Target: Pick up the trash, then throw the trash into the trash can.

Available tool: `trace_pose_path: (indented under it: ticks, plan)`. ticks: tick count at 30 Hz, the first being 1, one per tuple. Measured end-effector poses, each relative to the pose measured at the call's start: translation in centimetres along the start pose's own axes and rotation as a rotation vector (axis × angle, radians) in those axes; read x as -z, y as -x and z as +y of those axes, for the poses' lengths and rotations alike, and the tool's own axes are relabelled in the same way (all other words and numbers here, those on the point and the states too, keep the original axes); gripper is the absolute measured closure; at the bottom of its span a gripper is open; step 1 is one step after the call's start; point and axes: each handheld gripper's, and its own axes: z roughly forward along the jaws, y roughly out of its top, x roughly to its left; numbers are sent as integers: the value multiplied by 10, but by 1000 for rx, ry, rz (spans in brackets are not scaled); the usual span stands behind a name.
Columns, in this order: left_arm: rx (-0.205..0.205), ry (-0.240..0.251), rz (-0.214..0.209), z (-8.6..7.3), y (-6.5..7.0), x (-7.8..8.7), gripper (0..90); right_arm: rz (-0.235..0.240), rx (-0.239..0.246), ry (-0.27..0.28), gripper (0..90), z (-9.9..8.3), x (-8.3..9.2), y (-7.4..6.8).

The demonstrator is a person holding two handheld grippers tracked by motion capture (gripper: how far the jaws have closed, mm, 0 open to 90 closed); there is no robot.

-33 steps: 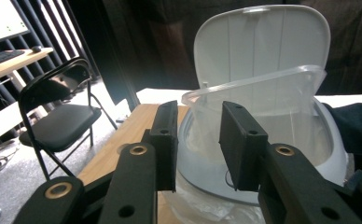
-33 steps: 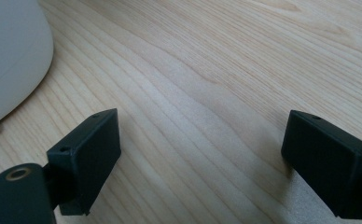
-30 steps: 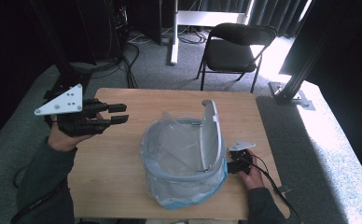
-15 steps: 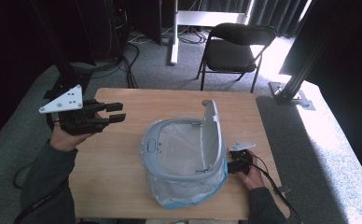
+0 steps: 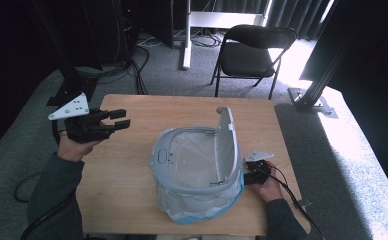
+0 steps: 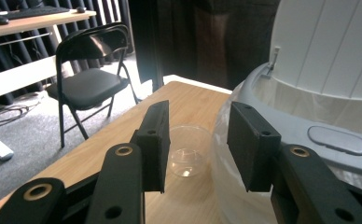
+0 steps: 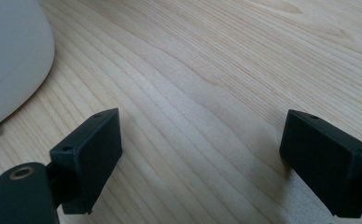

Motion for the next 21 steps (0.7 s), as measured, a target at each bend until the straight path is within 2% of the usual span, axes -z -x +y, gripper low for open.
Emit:
trace_pose_path:
  ticks: [2,4,5,6,9,10,12,17,21]
  plan:
    - [8,2,12,-3,-3,1,582,-5,-9,3,163,0,1,0]
    - [15,3,23,-6,-5,2,576,-19,-21,-2,255,2,2,2]
    - [15,3,23,-6,-5,2,574,-19,-21,-2,255,2,2,2]
    - [21,3,39,-10,-7,2,573,-11,-46,3,341,5,4,6]
    - [28,9,60,-15,-10,1,565,-17,-53,12,392,7,6,8]
    - [44,22,71,-21,-13,0,566,-35,-69,15,444,8,7,11]
    - [55,20,88,-27,-15,-2,566,-52,-87,17,488,10,7,15]
    - [64,-2,132,-39,-20,-7,565,-98,-142,35,556,19,6,26]
    - [86,-4,151,-49,-24,-12,561,-123,-151,27,579,30,3,31]
